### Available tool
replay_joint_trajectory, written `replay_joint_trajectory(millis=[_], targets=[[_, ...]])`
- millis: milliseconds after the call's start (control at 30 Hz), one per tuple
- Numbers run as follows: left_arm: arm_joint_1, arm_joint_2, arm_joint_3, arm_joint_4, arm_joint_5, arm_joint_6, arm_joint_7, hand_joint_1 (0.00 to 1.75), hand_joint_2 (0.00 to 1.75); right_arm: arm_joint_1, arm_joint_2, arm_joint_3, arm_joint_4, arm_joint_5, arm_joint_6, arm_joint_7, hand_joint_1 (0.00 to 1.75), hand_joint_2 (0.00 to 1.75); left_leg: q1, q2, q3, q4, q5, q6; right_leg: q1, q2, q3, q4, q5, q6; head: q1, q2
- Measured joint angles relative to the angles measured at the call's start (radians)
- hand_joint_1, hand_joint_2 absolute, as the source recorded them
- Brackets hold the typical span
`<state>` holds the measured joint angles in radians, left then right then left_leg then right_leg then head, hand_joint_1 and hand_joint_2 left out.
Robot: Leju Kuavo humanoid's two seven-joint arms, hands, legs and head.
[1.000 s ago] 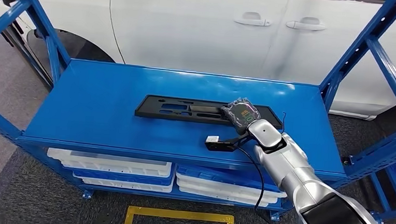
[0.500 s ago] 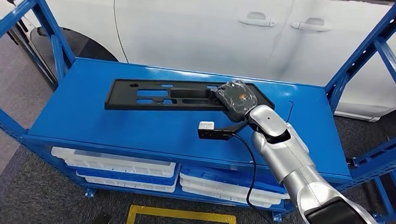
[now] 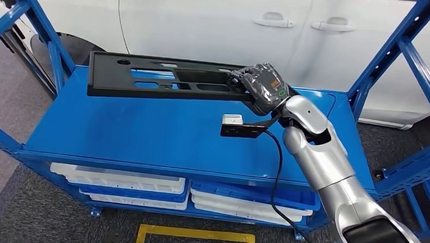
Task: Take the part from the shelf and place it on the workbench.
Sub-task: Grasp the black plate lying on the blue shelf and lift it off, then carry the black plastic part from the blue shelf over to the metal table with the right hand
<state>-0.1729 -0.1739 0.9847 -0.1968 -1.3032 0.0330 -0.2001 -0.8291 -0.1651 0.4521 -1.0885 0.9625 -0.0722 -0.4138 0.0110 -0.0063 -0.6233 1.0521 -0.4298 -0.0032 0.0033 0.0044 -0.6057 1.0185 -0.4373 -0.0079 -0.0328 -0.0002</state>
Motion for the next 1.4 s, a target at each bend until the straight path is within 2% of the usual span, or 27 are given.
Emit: replay_joint_trajectory(millis=[100,167,200,267,300,333,367,433,500,567,633,667,700,733,800,833,867,900,967,1000,1033,1167,1233,1300,1333,1367,1400], targets=[[0.001,0.0,0.0,0.0,-0.001,0.001,0.001,0.0,0.0,0.006,-0.006,-0.005,-0.022,0.0,0.001,-0.001,1.68,1.75,-0.001,-0.001,0.007,-0.021,0.001,0.014,0.002,0.001,-0.005,0.001,0.0,0.015,0.0,0.0],[-0.001,0.0,0.0,0.0,-0.001,0.002,0.002,0.0,0.0,0.008,-0.012,-0.008,-0.033,-0.001,0.001,-0.002,1.68,1.75,0.002,-0.001,0.009,-0.027,0.005,0.024,0.0,0.0,-0.016,0.026,-0.02,0.026,0.0,0.0],[-0.002,0.0,0.0,0.0,-0.001,0.002,0.002,0.0,0.0,0.008,-0.014,-0.009,-0.037,-0.001,0.001,-0.002,1.68,1.75,0.004,0.0,0.01,-0.03,0.006,0.028,-0.003,0.0,-0.036,0.071,-0.047,0.032,0.0,0.0],[-0.004,0.0,0.0,0.0,-0.001,0.002,0.002,0.0,0.0,0.012,-0.018,-0.011,-0.041,-0.001,0.001,-0.002,1.68,1.75,0.003,0.0,0.01,-0.031,0.006,0.032,-0.007,-0.001,-0.101,0.21,-0.109,0.042,0.0,0.0],[-0.003,-0.001,0.0,0.0,-0.001,0.002,0.002,0.0,0.0,0.016,-0.019,-0.011,-0.042,-0.001,0.001,-0.002,1.7,1.75,0.003,0.0,0.01,-0.03,0.006,0.032,-0.009,-0.001,-0.131,0.269,-0.127,0.045,0.0,0.0],[-0.003,-0.001,0.0,0.0,-0.001,0.002,0.002,0.0,0.0,0.019,-0.02,-0.011,-0.042,-0.001,0.001,-0.002,1.71,1.75,0.003,0.0,0.011,-0.03,0.005,0.033,-0.011,-0.001,-0.145,0.293,-0.125,0.046,0.0,0.0],[-0.002,-0.001,0.0,0.0,-0.001,0.002,0.002,0.0,0.0,0.021,-0.021,-0.012,-0.043,-0.002,0.001,-0.002,1.71,1.75,0.003,-0.001,0.011,-0.03,0.005,0.032,-0.013,-0.001,-0.141,0.279,-0.105,0.046,0.0,0.0],[-0.003,-0.001,-0.001,0.0,-0.001,0.002,0.002,0.0,0.0,0.022,-0.022,-0.014,-0.047,-0.022,0.014,-0.01,1.7,1.75,0.003,-0.002,0.014,-0.03,0.004,0.03,-0.013,-0.001,-0.083,0.15,-0.031,0.039,0.0,0.0],[-0.004,-0.002,-0.001,0.0,-0.001,0.002,0.004,0.0,0.0,0.022,-0.022,-0.02,-0.056,-0.083,0.049,-0.031,1.69,1.75,0.0,-0.002,0.014,-0.028,0.001,0.023,-0.008,-0.001,-0.026,0.027,0.013,0.029,0.0,0.0],[-0.005,-0.002,-0.001,0.0,-0.001,0.002,0.006,0.0,0.0,0.028,-0.022,-0.024,-0.072,-0.185,0.108,-0.057,1.7,1.75,-0.001,-0.002,0.012,-0.029,0.001,0.014,-0.001,0.0,-0.015,-0.002,0.012,0.02,0.0,0.0],[-0.004,-0.002,-0.001,0.0,0.003,0.004,0.005,0.0,0.0,0.036,-0.022,-0.029,-0.095,-0.305,0.176,-0.075,1.71,1.75,0.0,-0.001,0.011,-0.027,-0.003,0.003,-0.003,0.0,-0.012,-0.009,0.015,0.009,0.0,0.0],[-0.004,-0.002,0.0,0.0,0.004,0.006,0.003,0.0,0.0,0.037,-0.022,-0.032,-0.106,-0.36,0.204,-0.079,1.71,1.75,0.0,-0.001,0.006,-0.014,-0.014,-0.002,-0.006,-0.001,-0.009,-0.015,0.018,0.002,0.0,0.0],[-0.004,-0.002,0.0,0.0,0.007,0.008,0.0,0.0,0.44,0.037,-0.021,-0.035,-0.116,-0.414,0.229,-0.081,1.71,1.75,0.0,0.0,-0.008,0.02,-0.036,-0.006,-0.009,-0.002,-0.006,-0.02,0.02,-0.003,0.0,0.0],[-0.003,-0.001,0.0,0.0,0.009,0.009,-0.005,0.0,0.87,0.037,-0.019,-0.038,-0.125,-0.469,0.256,-0.08,1.71,1.75,0.001,0.0,-0.034,0.076,-0.066,-0.009,-0.01,-0.003,-0.003,-0.021,0.02,-0.007,0.0,0.0],[-0.002,-0.001,0.0,0.0,0.013,0.008,-0.016,0.0,1.75,0.04,-0.016,-0.044,-0.134,-0.579,0.311,-0.073,1.71,1.75,0.002,0.0,-0.099,0.215,-0.124,-0.013,-0.009,-0.004,-0.002,-0.021,0.019,-0.01,0.0,0.0],[0.0,-0.001,0.0,0.0,0.014,0.007,-0.021,0.0,1.75,0.043,-0.014,-0.047,-0.137,-0.649,0.346,-0.061,1.71,1.75,0.002,0.0,-0.122,0.259,-0.134,-0.014,-0.008,-0.004,-0.002,-0.02,0.018,-0.01,0.0,0.0],[0.001,-0.001,0.0,0.0,0.015,0.007,-0.026,0.0,1.75,0.047,-0.012,-0.05,-0.139,-0.727,0.385,-0.041,1.71,1.75,0.002,0.0,-0.126,0.264,-0.123,-0.014,-0.007,-0.003,-0.002,-0.018,0.017,-0.01,0.0,0.0],[0.001,-0.001,0.0,0.0,0.018,0.006,-0.032,0.0,1.75,0.05,-0.008,-0.054,-0.142,-0.817,0.425,-0.017,1.71,1.75,0.002,0.001,-0.111,0.228,-0.094,-0.012,-0.007,-0.003,-0.002,-0.016,0.015,-0.01,0.0,0.0],[0.001,-0.001,0.001,0.0,0.022,0.006,-0.041,0.0,1.75,0.053,0.001,-0.06,-0.145,-0.991,0.49,0.031,1.71,1.75,0.001,0.001,-0.043,0.086,-0.025,-0.009,-0.006,-0.001,-0.002,-0.008,0.01,-0.004,0.0,0.0],[0.0,-0.001,0.001,0.0,0.024,0.006,-0.045,0.0,1.75,0.053,0.004,-0.062,-0.146,-1.059,0.51,0.049,1.71,1.75,0.001,0.0,-0.014,0.028,-0.006,-0.005,-0.004,0.0,-0.004,-0.003,0.007,0.0,0.0,0.0],[0.0,-0.001,0.001,0.0,0.025,0.006,-0.048,0.0,1.75,0.053,0.006,-0.062,-0.146,-1.115,0.525,0.067,1.7,1.75,0.0,0.0,0.002,-0.006,0.001,-0.001,-0.003,0.0,-0.005,0.001,0.005,0.005,0.0,0.0],[0.002,-0.001,0.001,0.0,0.028,0.006,-0.054,0.0,1.75,0.057,0.008,-0.062,-0.143,-1.247,0.565,0.109,1.71,1.75,0.0,-0.002,0.006,-0.021,0.003,0.022,-0.003,0.0,-0.011,0.009,-0.003,0.026,0.0,0.0],[0.001,-0.001,0.002,0.0,0.029,0.008,-0.058,0.0,1.75,0.057,0.008,-0.062,-0.142,-1.271,0.573,0.116,1.71,1.75,0.002,-0.001,0.007,-0.026,0.007,0.031,-0.007,-0.001,-0.043,0.082,-0.049,0.036,0.0,0.0],[0.0,-0.002,0.002,0.0,0.03,0.008,-0.06,0.0,1.75,0.061,0.008,-0.062,-0.139,-1.284,0.579,0.122,1.72,1.75,0.001,-0.001,0.006,-0.026,0.007,0.034,-0.009,-0.001,-0.106,0.218,-0.11,0.043,0.0,0.0],[0.001,-0.002,0.002,0.0,0.03,0.008,-0.06,0.0,1.75,0.065,0.008,-0.062,-0.137,-1.288,0.58,0.125,1.72,1.75,0.001,-0.001,0.006,-0.026,0.007,0.034,-0.009,-0.001,-0.132,0.27,-0.126,0.044,0.0,0.0],[0.002,-0.002,0.002,0.0,0.03,0.009,-0.061,0.0,1.75,0.068,0.009,-0.061,-0.135,-1.291,0.582,0.127,1.72,1.75,0.0,-0.001,0.006,-0.025,0.007,0.035,-0.01,-0.001,-0.142,0.291,-0.124,0.044,0.0,0.0],[0.002,-0.002,0.002,0.0,0.031,0.009,-0.061,0.0,1.75,0.07,0.009,-0.061,-0.133,-1.293,0.583,0.128,1.72,1.75,0.0,-0.002,0.006,-0.025,0.007,0.035,-0.009,-0.001,-0.131,0.268,-0.102,0.041,0.0,0.0]])
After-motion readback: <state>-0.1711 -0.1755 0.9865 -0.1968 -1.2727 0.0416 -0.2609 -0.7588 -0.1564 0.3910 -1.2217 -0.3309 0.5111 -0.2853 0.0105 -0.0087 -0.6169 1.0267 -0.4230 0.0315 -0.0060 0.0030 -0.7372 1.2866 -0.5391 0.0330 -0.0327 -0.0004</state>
